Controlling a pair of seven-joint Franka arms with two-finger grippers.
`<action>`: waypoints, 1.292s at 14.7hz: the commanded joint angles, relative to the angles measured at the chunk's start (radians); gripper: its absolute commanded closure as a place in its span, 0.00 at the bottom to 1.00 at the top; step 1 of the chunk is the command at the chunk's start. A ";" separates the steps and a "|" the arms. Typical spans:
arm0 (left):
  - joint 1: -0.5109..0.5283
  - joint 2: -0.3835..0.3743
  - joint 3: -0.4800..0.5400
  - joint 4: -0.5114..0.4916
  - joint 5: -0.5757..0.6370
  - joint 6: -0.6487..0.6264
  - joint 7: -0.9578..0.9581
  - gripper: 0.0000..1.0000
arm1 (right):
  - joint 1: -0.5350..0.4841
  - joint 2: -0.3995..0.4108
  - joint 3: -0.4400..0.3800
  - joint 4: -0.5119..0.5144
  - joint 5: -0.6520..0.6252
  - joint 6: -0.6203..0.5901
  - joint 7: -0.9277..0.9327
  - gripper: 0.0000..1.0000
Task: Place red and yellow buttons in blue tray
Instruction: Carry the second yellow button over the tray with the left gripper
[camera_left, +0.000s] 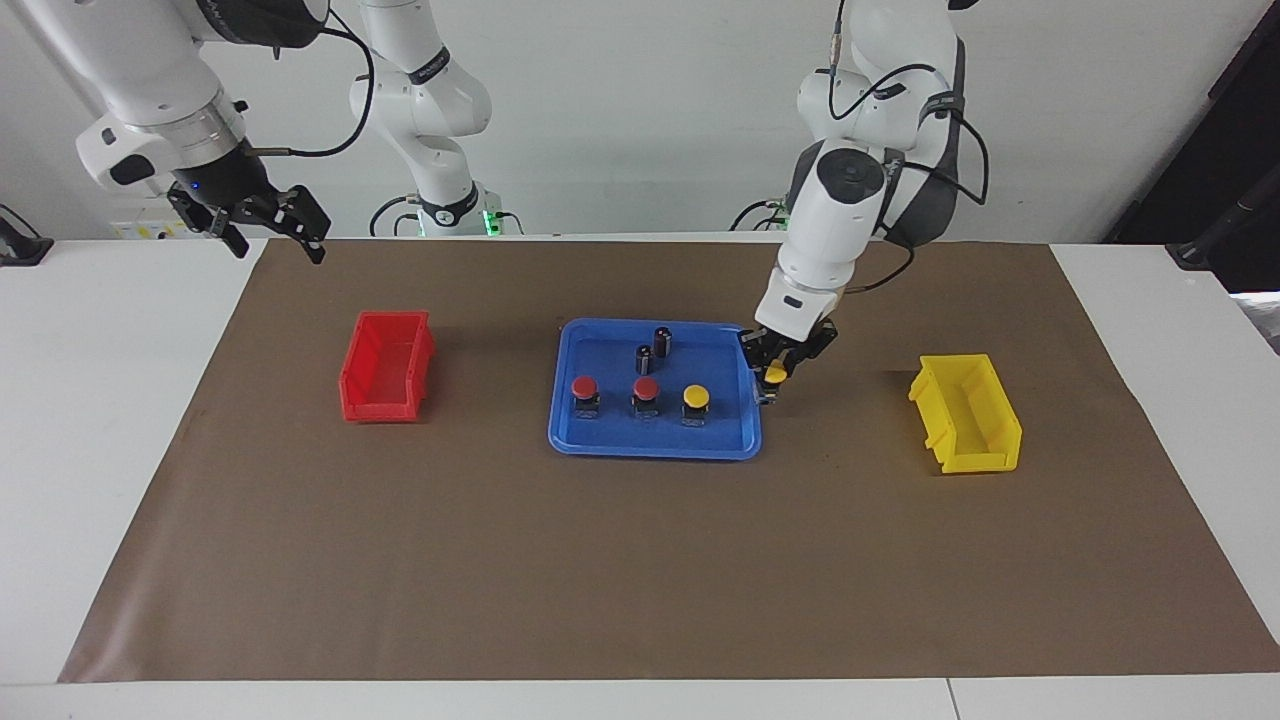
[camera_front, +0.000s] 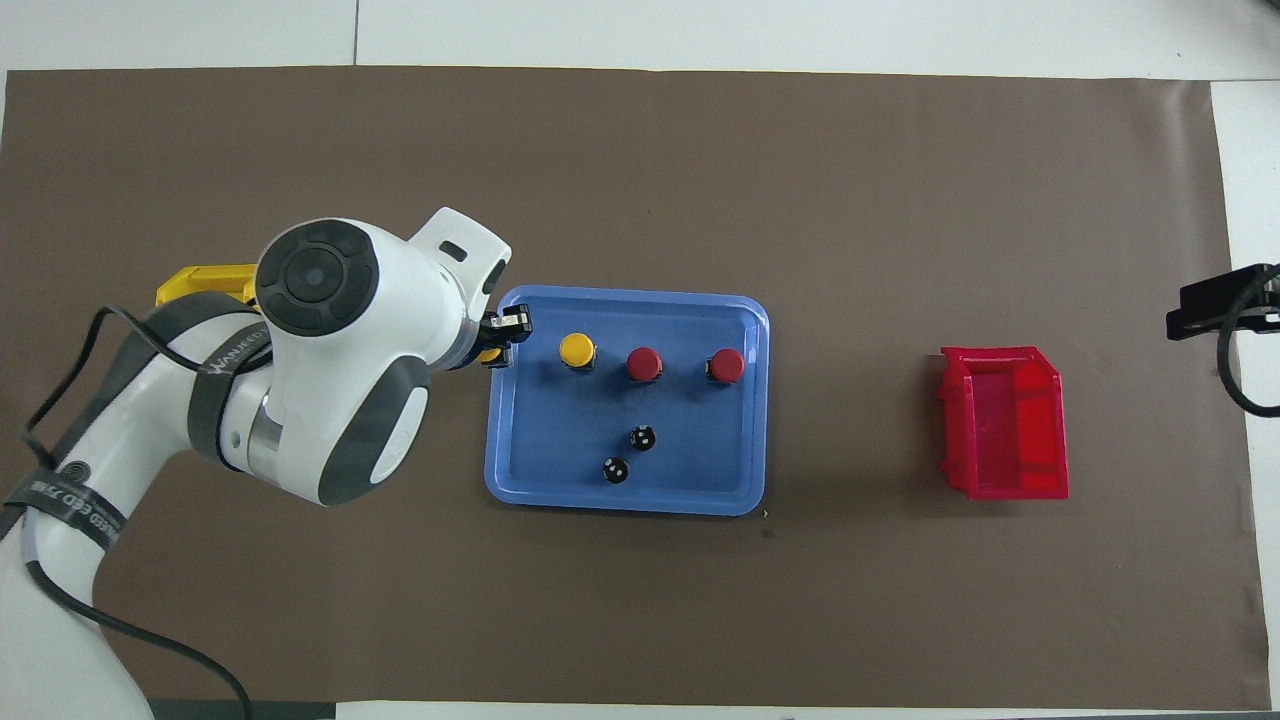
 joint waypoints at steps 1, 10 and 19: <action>-0.036 0.027 0.019 -0.027 0.003 0.080 -0.033 0.99 | -0.019 -0.016 0.011 -0.015 -0.011 -0.011 -0.061 0.00; -0.036 0.054 0.021 -0.082 0.003 0.152 -0.022 0.94 | -0.015 0.005 0.017 0.031 -0.037 -0.009 -0.060 0.00; -0.024 0.037 0.024 -0.003 0.005 0.008 -0.015 0.01 | -0.015 -0.001 0.017 0.019 -0.034 -0.014 -0.062 0.00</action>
